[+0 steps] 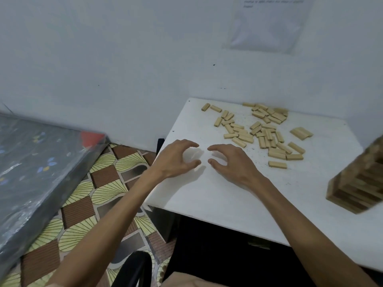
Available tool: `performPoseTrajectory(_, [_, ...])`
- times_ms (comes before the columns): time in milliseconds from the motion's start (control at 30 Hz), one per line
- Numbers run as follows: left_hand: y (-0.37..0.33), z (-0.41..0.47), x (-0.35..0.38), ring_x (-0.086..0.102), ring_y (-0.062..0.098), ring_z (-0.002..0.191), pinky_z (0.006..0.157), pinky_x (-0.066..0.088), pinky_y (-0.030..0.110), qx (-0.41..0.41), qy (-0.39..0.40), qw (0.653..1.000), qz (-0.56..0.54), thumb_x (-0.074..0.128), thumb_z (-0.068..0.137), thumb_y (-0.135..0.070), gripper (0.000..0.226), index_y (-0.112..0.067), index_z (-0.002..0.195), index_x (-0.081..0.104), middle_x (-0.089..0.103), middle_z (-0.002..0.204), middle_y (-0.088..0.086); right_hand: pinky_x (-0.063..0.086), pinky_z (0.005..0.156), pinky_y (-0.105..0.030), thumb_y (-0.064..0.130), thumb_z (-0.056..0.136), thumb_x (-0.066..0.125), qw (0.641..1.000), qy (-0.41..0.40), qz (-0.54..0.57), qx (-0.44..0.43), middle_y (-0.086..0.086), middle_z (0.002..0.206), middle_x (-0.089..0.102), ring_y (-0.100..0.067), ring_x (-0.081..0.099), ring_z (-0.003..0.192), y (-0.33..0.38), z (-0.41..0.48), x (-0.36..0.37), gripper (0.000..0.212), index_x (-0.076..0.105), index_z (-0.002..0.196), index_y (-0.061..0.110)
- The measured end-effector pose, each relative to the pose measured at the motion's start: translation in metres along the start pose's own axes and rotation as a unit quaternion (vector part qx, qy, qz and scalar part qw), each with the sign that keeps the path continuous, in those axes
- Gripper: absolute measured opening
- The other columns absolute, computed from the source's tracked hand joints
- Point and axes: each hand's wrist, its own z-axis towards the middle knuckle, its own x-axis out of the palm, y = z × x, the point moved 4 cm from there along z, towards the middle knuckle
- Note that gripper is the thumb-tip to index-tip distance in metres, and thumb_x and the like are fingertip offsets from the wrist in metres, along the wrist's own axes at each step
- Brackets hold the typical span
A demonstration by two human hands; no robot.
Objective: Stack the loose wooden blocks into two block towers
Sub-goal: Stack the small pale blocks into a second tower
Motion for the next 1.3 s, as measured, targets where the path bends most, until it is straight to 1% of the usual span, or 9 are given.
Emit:
performPoseTrajectory(100, [-0.020, 0.016, 0.013, 0.052, 0.015, 0.130, 0.107, 0.042, 0.034, 0.027, 0.012, 0.999, 0.012, 0.070, 0.092, -0.048, 0.053, -0.027, 0.139, 0.059, 0.060, 0.142, -0.008, 0.044, 0.105, -0.028, 0.042, 0.099, 0.064, 0.999, -0.022, -0.039, 0.009, 0.014, 0.139, 0.063, -0.008, 0.054, 0.130, -0.015, -0.014, -0.019, 0.038, 0.063, 0.135, 0.030])
performPoseTrajectory(300, [-0.057, 0.045, 0.040, 0.051, 0.016, 0.133, 0.108, 0.042, 0.037, 0.077, 0.040, 0.996, 0.028, 0.067, 0.094, -0.046, 0.050, -0.026, 0.139, 0.059, 0.059, 0.144, -0.007, 0.046, 0.103, -0.031, 0.039, 0.098, 0.064, 0.993, -0.054, -0.089, 0.063, 0.010, 0.141, 0.062, -0.012, 0.053, 0.132, -0.048, -0.047, -0.053, 0.039, 0.064, 0.135, 0.026])
performPoseTrajectory(467, [-0.090, 0.070, 0.067, 0.052, 0.018, 0.132, 0.107, 0.044, 0.038, 0.125, 0.063, 0.990, 0.021, 0.067, 0.093, -0.044, 0.049, -0.024, 0.138, 0.061, 0.060, 0.143, -0.006, 0.049, 0.090, -0.031, 0.031, 0.098, 0.066, 0.982, -0.099, -0.106, 0.122, 0.007, 0.137, 0.064, -0.016, 0.058, 0.122, -0.071, -0.076, -0.080, 0.035, 0.065, 0.131, 0.022])
performPoseTrajectory(600, [-0.108, 0.089, 0.089, 0.054, 0.018, 0.130, 0.104, 0.045, 0.036, 0.147, 0.077, 0.986, 0.026, 0.068, 0.093, -0.043, 0.048, -0.023, 0.137, 0.062, 0.061, 0.142, -0.004, 0.053, 0.085, -0.037, 0.021, 0.096, 0.067, 0.972, -0.104, -0.147, 0.153, 0.002, 0.134, 0.064, -0.022, 0.056, 0.123, -0.087, -0.091, -0.091, 0.031, 0.066, 0.127, 0.015])
performPoseTrajectory(767, [-0.120, 0.106, 0.108, 0.054, 0.019, 0.125, 0.096, 0.046, 0.036, 0.170, 0.078, 0.982, 0.039, 0.067, 0.092, -0.040, 0.044, -0.024, 0.132, 0.063, 0.063, 0.135, -0.005, 0.055, 0.093, -0.044, 0.013, 0.096, 0.065, 0.963, -0.114, -0.180, 0.165, -0.004, 0.147, 0.056, -0.023, 0.046, 0.137, -0.099, -0.098, -0.095, 0.036, 0.065, 0.132, 0.011])
performPoseTrajectory(900, [-0.133, 0.115, 0.116, 0.050, 0.019, 0.133, 0.103, 0.048, 0.040, 0.203, 0.090, 0.974, 0.044, 0.063, 0.095, -0.034, 0.046, -0.020, 0.138, 0.060, 0.059, 0.144, -0.004, 0.052, 0.101, -0.045, 0.011, 0.096, 0.065, 0.964, -0.108, -0.197, 0.140, -0.008, 0.152, 0.054, -0.029, 0.044, 0.142, -0.106, -0.092, -0.092, 0.042, 0.062, 0.138, 0.008])
performPoseTrajectory(1000, [-0.141, 0.122, 0.122, 0.045, 0.021, 0.140, 0.109, 0.044, 0.040, 0.223, 0.107, 0.967, 0.069, 0.060, 0.097, -0.024, 0.047, -0.015, 0.143, 0.058, 0.053, 0.152, -0.001, 0.051, 0.104, -0.048, 0.009, 0.096, 0.065, 0.962, -0.106, -0.218, 0.123, -0.008, 0.143, 0.063, -0.033, 0.049, 0.140, -0.110, -0.091, -0.086, 0.040, 0.065, 0.135, 0.008])
performPoseTrajectory(1167, [-0.140, 0.125, 0.132, 0.045, 0.022, 0.138, 0.103, 0.048, 0.043, 0.257, 0.090, 0.954, 0.128, 0.054, 0.096, -0.014, 0.045, -0.016, 0.140, 0.061, 0.055, 0.151, -0.003, 0.061, 0.082, -0.045, 0.008, 0.092, 0.069, 0.956, -0.158, -0.217, 0.121, -0.005, 0.120, 0.074, -0.027, 0.064, 0.116, -0.110, -0.098, -0.085, 0.029, 0.072, 0.120, 0.010])
performPoseTrajectory(1300, [-0.142, 0.119, 0.132, 0.043, 0.019, 0.140, 0.102, 0.044, 0.038, 0.280, 0.067, 0.945, 0.158, 0.052, 0.098, -0.016, 0.044, -0.018, 0.142, 0.057, 0.052, 0.152, -0.004, 0.059, 0.074, -0.040, 0.009, 0.090, 0.070, 0.952, -0.170, -0.223, 0.126, -0.006, 0.117, 0.071, -0.026, 0.059, 0.116, -0.107, -0.103, -0.088, 0.035, 0.069, 0.126, 0.009])
